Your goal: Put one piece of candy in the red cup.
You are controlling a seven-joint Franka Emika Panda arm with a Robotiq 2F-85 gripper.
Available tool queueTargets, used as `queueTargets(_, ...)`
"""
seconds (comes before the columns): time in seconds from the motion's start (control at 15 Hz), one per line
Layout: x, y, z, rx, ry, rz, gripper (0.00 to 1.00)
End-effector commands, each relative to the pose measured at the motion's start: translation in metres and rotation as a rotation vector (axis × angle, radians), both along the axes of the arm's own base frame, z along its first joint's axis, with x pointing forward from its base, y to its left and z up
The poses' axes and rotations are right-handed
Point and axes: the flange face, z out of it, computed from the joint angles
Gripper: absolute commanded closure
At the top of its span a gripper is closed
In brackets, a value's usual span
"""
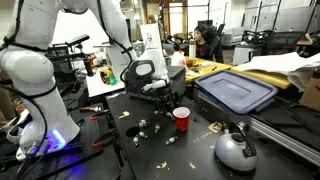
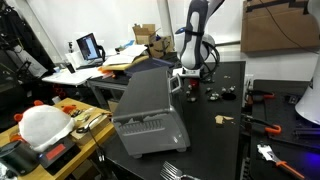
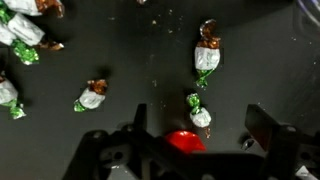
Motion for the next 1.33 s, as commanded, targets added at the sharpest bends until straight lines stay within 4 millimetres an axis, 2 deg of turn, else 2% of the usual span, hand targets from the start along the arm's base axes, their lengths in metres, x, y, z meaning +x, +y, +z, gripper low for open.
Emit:
queueTargets(0.0,0.009,-0.003,0.003,0.024,0.001,-0.044,0.0)
queueTargets(1.27,0.014,-0.019,-0.005,0.063,0.018,-0.093,0.0)
